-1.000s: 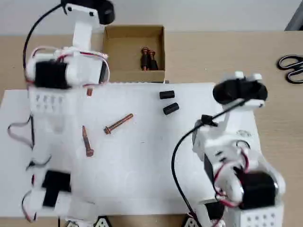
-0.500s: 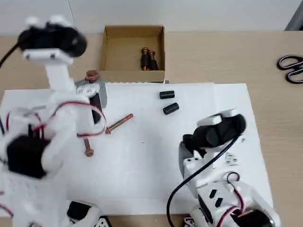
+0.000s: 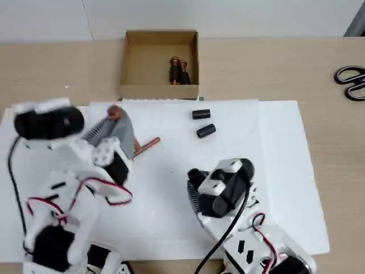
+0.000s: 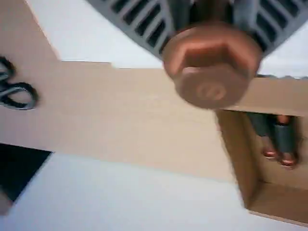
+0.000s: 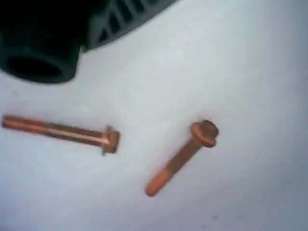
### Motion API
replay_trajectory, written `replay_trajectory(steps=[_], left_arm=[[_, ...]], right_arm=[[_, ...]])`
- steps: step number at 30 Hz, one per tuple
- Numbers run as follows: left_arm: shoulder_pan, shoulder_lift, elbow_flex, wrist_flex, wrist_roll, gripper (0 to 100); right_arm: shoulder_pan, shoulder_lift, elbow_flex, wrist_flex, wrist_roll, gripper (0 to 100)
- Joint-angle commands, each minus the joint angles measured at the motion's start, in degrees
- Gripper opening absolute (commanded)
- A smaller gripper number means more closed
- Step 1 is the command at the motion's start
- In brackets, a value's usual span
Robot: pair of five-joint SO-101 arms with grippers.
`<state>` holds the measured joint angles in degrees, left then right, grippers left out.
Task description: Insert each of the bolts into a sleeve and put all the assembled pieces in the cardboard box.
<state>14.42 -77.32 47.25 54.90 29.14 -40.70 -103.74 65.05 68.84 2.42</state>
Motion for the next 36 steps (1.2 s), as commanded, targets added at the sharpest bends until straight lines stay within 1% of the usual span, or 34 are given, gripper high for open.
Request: replay_trajectory(steps=[1, 4, 13, 19, 24, 31, 36], left_arm=[[4.1, -6.5, 2.8, -2.8, 4.2, 0], [6.8, -10.1, 5.3, -2.5, 5.3, 0], [7.4, -16.8, 10.6, -2.5, 5.3, 0], [7.4, -17.4, 12.2, -2.5, 5.4, 0], [7.5, -17.2, 12.4, -2.5, 5.4, 0], [11.5, -17.4, 13.8, -2.5, 5.4, 0], [11.6, -17.4, 13.8, -2.5, 5.4, 0]], right_arm=[[-3.1, -0.2, 1.9, -5.3, 2.9, 0.4], [-5.1, -0.2, 4.3, -7.2, 4.1, 0.4], [-5.9, -0.2, 10.2, -14.9, 4.1, 0.4], [-6.1, -0.2, 10.7, -17.0, 4.2, 0.4], [-8.9, -0.2, 10.5, -17.1, 4.2, 0.4], [-9.4, -0.1, 10.4, -17.2, 4.3, 0.4], [-9.3, 0.0, 10.4, -21.0, 7.1, 0.4]])
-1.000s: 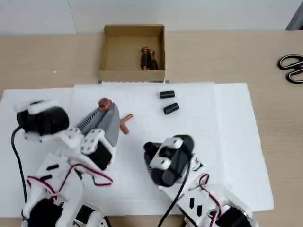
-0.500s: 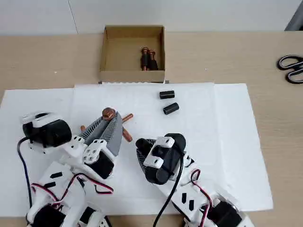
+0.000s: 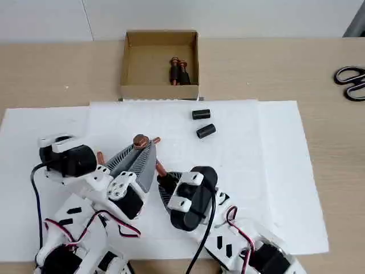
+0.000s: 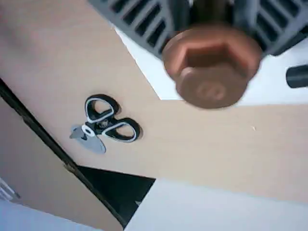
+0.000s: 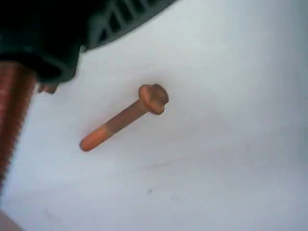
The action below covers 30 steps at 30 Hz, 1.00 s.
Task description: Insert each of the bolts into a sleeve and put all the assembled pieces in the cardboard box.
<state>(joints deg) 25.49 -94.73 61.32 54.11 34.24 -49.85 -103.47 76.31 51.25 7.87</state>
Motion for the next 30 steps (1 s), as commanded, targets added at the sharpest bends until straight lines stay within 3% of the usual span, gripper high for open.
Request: replay_trajectory(steps=[1, 30], left_arm=[[0.5, 0.0, -0.2, -1.7, 0.3, 0], [2.0, 0.1, -2.1, 6.8, 0.3, 0]], right_arm=[[-0.1, -0.3, -0.9, -3.6, 2.1, 0.4], [1.7, -0.3, -0.9, -4.1, 2.4, 0.4]])
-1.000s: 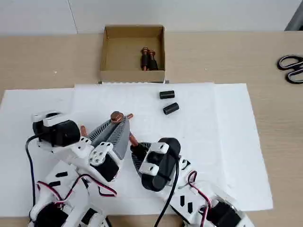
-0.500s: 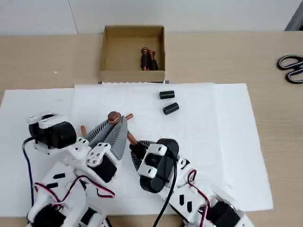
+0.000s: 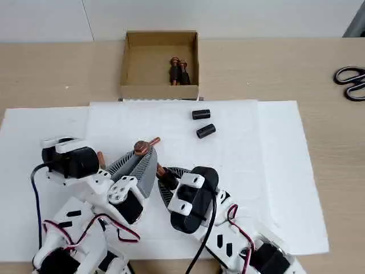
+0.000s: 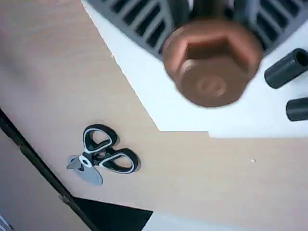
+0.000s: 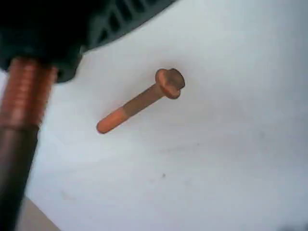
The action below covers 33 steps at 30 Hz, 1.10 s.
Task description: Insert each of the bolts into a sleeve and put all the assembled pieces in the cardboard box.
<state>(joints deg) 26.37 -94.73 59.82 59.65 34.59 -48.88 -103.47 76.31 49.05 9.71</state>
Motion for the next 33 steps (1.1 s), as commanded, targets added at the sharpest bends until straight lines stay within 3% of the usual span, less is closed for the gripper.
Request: replay_trajectory(steps=[1, 11, 16, 23, 33], left_arm=[[2.2, 0.0, -0.2, 2.1, -0.1, 0], [5.6, 0.0, 4.5, 5.9, -0.4, 0], [5.5, 0.0, 6.3, 5.5, -7.2, 1], [5.3, 0.3, 6.1, 7.6, -9.3, 20], [0.2, 0.4, -0.2, 9.8, -17.5, 20]], right_arm=[[0.7, -0.3, -0.9, -1.9, 0.5, 0.4], [0.8, -0.2, -0.9, -6.2, 4.1, 0.4], [0.8, -0.2, -0.9, -6.1, 4.1, 0.4], [0.8, -0.2, -0.7, -5.8, 4.1, 0.4], [0.8, -0.2, 0.6, -5.7, 4.1, 0.4]])
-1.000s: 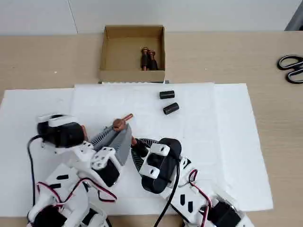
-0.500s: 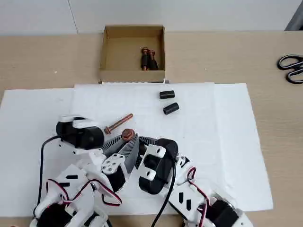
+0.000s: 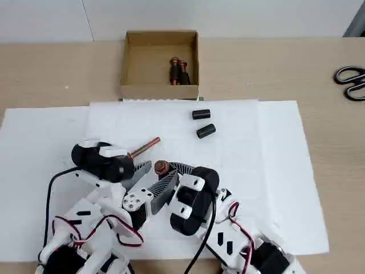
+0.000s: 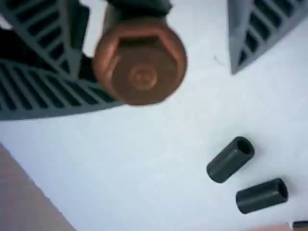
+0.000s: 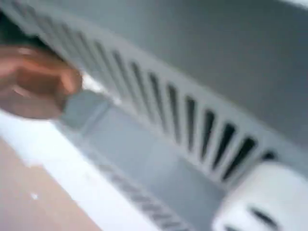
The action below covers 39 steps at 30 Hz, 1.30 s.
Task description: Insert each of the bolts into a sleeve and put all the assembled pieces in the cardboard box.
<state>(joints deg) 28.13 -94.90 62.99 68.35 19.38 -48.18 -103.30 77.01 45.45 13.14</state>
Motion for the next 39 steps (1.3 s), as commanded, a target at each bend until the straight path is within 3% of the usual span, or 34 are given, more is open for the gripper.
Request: replay_trajectory(steps=[1, 8, 13, 16, 21, 25, 31, 34, 39], left_arm=[[-2.3, 0.5, -4.6, 1.7, -3.3, 20], [-4.3, 0.5, -14.4, 6.6, -4.8, 19], [-4.4, 0.2, -17.1, 6.7, -4.9, 0], [-8.4, 0.2, -16.2, 6.8, -4.9, 1], [-21.6, 0.2, -7.3, 5.6, -5.0, 1], [-29.3, 0.2, 4.7, -0.3, -5.0, 1], [-30.5, 0.2, 18.7, -7.9, -5.0, 1], [-30.6, 0.2, 23.0, -11.8, -6.1, 1], [-30.7, 0.2, 28.1, -16.9, -13.6, 1]], right_arm=[[0.1, -0.4, 0.3, -2.1, 0.7, 0.4], [3.6, -0.5, 2.8, -2.2, 0.4, 0.4], [5.1, -0.5, 4.0, -2.5, 0.4, 0.4], [8.0, -0.5, 5.5, -2.7, 0.3, 0.4], [15.7, -0.3, 8.2, -4.7, -8.4, 0.4], [21.2, -0.2, 9.8, -5.4, -14.5, 0.3], [23.5, 4.7, 4.0, -4.2, -16.6, 0.3], [25.5, 13.8, -2.3, -3.0, -18.1, 0.3], [26.0, 35.3, -17.7, -2.9, -20.8, 0.3]])
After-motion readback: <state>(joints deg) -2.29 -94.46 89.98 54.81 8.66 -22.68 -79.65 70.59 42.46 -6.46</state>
